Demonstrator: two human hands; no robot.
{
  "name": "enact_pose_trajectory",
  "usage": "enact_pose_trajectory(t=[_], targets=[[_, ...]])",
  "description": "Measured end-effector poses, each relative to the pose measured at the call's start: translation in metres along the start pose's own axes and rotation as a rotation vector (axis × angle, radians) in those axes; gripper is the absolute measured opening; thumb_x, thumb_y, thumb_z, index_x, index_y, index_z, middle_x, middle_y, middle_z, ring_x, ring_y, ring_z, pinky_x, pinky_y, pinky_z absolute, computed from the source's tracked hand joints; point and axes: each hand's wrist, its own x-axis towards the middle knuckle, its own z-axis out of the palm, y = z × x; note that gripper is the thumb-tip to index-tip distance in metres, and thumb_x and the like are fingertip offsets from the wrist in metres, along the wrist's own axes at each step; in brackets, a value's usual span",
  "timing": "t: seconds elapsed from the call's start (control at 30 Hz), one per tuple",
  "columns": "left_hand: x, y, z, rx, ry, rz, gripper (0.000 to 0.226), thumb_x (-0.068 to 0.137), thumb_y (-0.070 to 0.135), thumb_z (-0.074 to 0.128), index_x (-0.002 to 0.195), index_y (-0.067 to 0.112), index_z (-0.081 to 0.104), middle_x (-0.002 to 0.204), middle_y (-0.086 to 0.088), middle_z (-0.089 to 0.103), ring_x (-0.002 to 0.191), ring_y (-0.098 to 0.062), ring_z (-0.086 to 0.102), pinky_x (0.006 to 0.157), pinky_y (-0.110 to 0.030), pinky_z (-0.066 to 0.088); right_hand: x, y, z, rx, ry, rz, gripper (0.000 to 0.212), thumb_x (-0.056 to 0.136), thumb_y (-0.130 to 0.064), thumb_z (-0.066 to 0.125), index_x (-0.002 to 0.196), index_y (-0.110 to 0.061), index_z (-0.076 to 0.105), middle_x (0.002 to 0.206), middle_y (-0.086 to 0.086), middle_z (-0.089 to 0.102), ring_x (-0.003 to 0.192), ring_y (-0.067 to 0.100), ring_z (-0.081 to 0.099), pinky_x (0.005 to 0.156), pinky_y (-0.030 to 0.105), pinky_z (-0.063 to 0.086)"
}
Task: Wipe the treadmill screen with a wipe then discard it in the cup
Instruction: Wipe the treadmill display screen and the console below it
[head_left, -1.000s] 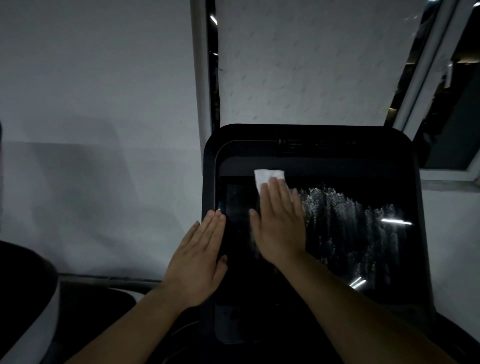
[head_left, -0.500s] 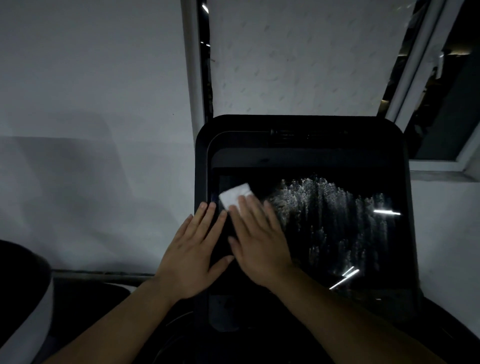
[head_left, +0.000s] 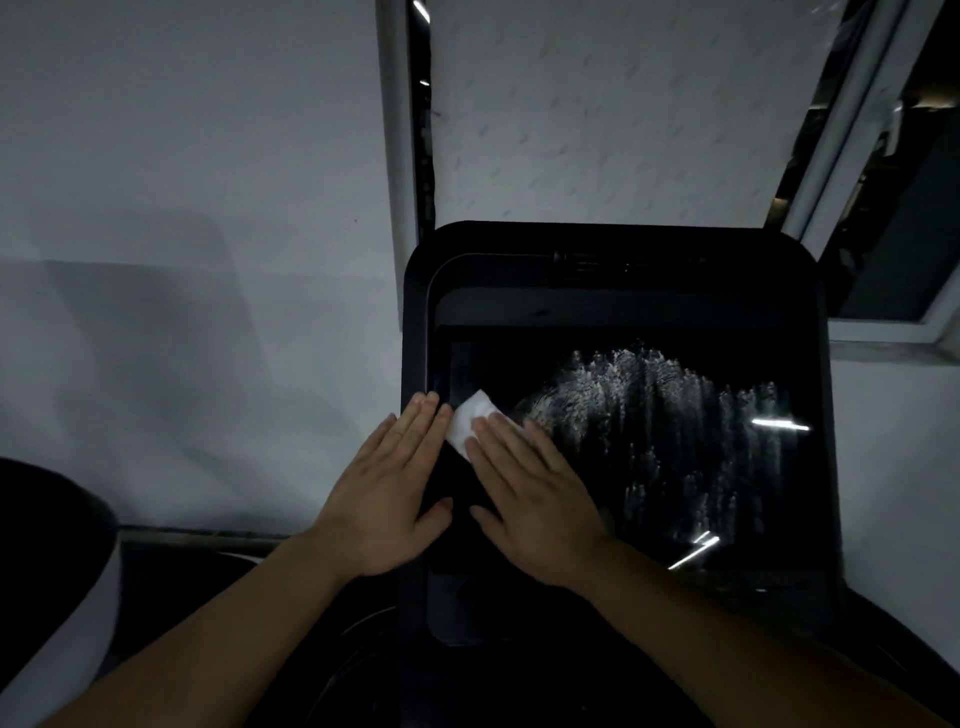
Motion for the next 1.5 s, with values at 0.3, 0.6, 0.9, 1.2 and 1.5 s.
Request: enact_pose_trajectory(t=[0.3, 0.6, 0.9, 1.2, 1.5], targets=[[0.001, 0.01, 0.007, 0.199, 0.066, 0.038, 0.085, 0.1, 0.058, 0.046, 0.166, 0.012, 0.019, 0.174, -0.015, 0.013, 0.162, -0.026, 0.004, 0.127, -0.053, 0.02, 0.045, 0.031, -0.015, -0.016, -0.038, 0.061, 0.068, 0.106, -0.052, 0.039, 0.161, -0.012, 0.035, 0.171, 0.011, 0.027, 0.161, 0.027, 0.014, 0.128, 0.054, 0.017], [-0.018, 0.003, 0.015, 0.262, 0.056, 0.062, 0.073, 0.107, 0.048, 0.04, 0.164, 0.008, 0.023, 0.173, -0.016, 0.016, 0.161, -0.029, 0.01, 0.126, -0.052, 0.024, 0.022, 0.038, -0.013, -0.076, -0.045, -0.032, 0.068, 0.107, -0.054, 0.039, 0.16, -0.012, 0.037, 0.171, 0.011, 0.027, 0.161, 0.027, 0.017, 0.128, 0.055, 0.017], [-0.03, -0.01, 0.016, 0.346, 0.082, 0.124, 0.069, 0.105, 0.039, 0.041, 0.161, 0.001, 0.027, 0.171, -0.018, 0.023, 0.159, -0.029, 0.022, 0.125, -0.051, 0.025, -0.048, -0.001, -0.002, -0.06, -0.154, -0.16, 0.079, 0.104, -0.062, 0.04, 0.161, -0.007, 0.032, 0.173, 0.014, 0.018, 0.162, 0.029, 0.006, 0.129, 0.053, 0.016], [-0.029, -0.009, 0.017, 0.346, 0.076, 0.121, 0.071, 0.105, 0.039, 0.039, 0.163, 0.002, 0.023, 0.172, -0.018, 0.02, 0.16, -0.028, 0.019, 0.125, -0.052, 0.025, 0.027, 0.054, -0.022, -0.107, -0.135, -0.046, 0.083, 0.105, -0.066, 0.033, 0.161, -0.005, 0.031, 0.172, 0.015, 0.02, 0.162, 0.027, 0.012, 0.129, 0.053, 0.015], [-0.028, -0.011, 0.014, 0.381, 0.035, 0.133, 0.079, 0.102, 0.046, 0.043, 0.163, 0.001, 0.022, 0.171, -0.019, 0.021, 0.159, -0.031, 0.019, 0.125, -0.053, 0.027, -0.014, 0.035, -0.011, -0.101, -0.238, -0.421, 0.087, 0.104, -0.069, 0.034, 0.163, -0.007, 0.025, 0.173, 0.014, 0.014, 0.162, 0.027, 0.007, 0.13, 0.053, 0.008]])
